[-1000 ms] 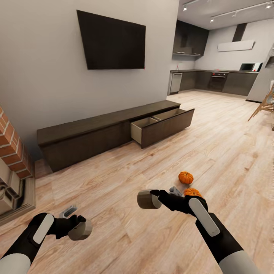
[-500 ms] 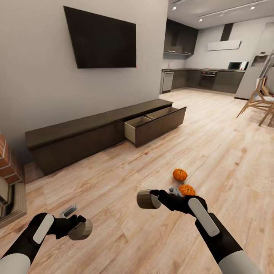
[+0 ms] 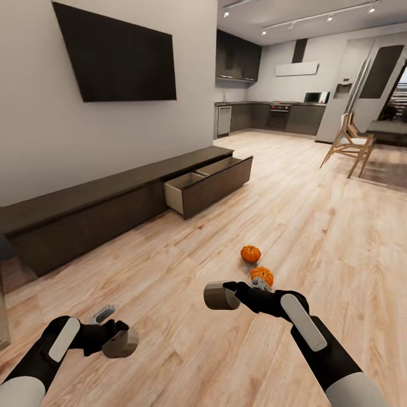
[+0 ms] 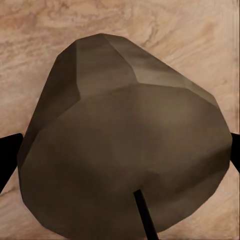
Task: Place each of the two pumpkins and all three candles from the living room inside a cabinet in the living room (use any cabinet), then make sure every cabinet is closed, and position the cauldron so it is next to a table in the living room.
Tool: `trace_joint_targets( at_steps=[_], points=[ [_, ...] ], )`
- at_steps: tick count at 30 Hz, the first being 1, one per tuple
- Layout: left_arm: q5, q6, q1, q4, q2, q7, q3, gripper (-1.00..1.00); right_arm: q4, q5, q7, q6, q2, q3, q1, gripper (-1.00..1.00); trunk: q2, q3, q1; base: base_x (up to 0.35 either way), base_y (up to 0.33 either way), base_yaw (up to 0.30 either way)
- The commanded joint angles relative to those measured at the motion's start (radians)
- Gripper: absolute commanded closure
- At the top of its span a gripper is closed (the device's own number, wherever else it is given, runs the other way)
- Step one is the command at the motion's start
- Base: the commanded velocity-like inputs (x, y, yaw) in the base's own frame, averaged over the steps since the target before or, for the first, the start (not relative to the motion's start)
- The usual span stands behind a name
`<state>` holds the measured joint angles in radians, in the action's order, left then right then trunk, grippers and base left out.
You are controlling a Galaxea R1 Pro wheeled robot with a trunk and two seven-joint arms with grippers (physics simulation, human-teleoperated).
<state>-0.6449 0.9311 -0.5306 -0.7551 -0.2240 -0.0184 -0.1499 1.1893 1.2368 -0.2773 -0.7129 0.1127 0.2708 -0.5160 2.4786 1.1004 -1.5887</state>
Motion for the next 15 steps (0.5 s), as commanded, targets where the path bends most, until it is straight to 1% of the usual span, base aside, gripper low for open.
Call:
trace_joint_targets(
  at_steps=[1,5,15],
  points=[
    [-0.007,0.017,0.0,-0.011,0.0,-0.002,-0.002,1.0,0.0,0.012,-0.011,0.001,0.001,0.002,-0.001,1.0,-0.007,-0.002,0.004,0.0,0.002,-0.275],
    [-0.013,0.029,0.0,-0.028,0.0,-0.002,-0.001,1.0,-0.014,0.012,-0.011,0.001,0.001,0.002,-0.001,1.0,-0.035,-0.015,0.019,0.0,0.001,-0.275],
    [-0.013,0.031,0.0,-0.03,0.0,-0.003,0.0,1.0,-0.031,0.011,-0.012,0.003,0.002,0.002,-0.001,1.0,-0.105,-0.046,0.058,0.0,0.0,-0.275]
  ],
)
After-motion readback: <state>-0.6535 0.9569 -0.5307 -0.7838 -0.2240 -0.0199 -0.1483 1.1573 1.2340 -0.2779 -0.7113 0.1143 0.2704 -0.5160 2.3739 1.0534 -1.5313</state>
